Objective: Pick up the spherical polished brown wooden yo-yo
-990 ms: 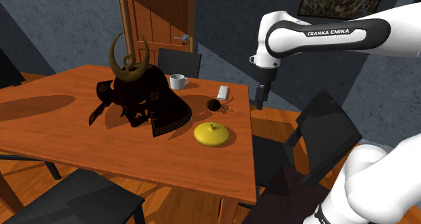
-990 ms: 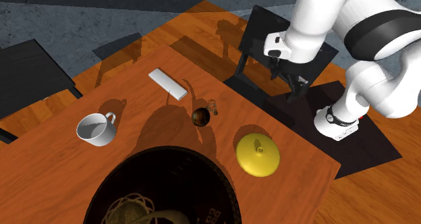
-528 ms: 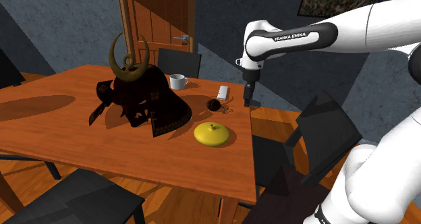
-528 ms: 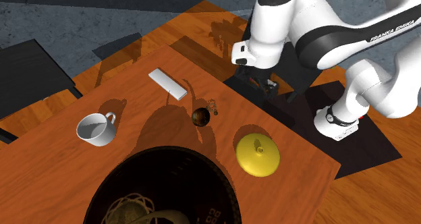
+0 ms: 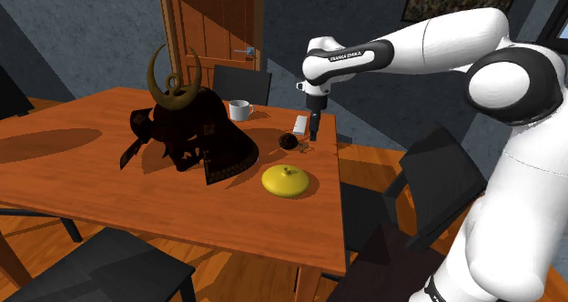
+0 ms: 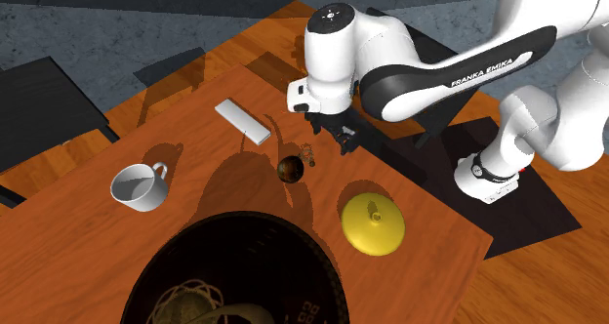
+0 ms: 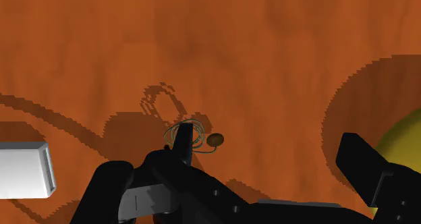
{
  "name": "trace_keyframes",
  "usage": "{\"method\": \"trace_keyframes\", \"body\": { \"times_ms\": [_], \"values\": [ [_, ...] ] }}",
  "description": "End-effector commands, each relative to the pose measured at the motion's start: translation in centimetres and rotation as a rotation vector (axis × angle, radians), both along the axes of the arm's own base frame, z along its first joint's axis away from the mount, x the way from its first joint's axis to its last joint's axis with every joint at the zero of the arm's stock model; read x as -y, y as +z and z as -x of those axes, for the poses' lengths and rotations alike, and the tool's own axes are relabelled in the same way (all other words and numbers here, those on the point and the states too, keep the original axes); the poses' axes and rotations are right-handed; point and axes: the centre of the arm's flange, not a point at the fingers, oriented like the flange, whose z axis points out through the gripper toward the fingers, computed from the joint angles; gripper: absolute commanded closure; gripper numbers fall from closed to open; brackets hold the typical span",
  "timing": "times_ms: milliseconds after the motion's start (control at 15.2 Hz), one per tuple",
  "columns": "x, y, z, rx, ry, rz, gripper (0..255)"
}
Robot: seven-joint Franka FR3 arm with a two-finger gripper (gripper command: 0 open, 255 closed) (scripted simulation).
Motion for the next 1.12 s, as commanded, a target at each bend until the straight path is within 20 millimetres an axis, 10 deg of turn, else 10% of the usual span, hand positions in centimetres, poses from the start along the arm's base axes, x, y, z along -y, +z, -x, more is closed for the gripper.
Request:
{"method": "trace_keyframes", "body": {
  "times_ms": [0, 330, 990, 1056],
  "values": [
    [0.3, -1.0, -3.0, 0.002, 0.042, -0.006, 0],
    [0.4, -3.1, -9.1, 0.007, 0.137, -0.021, 0],
    [0.4, -7.1, -9.1, 0.007, 0.137, -0.021, 0],
    [0.4, -7.1, -9.1, 0.007, 0.137, -0.021, 255]
  ]
}}
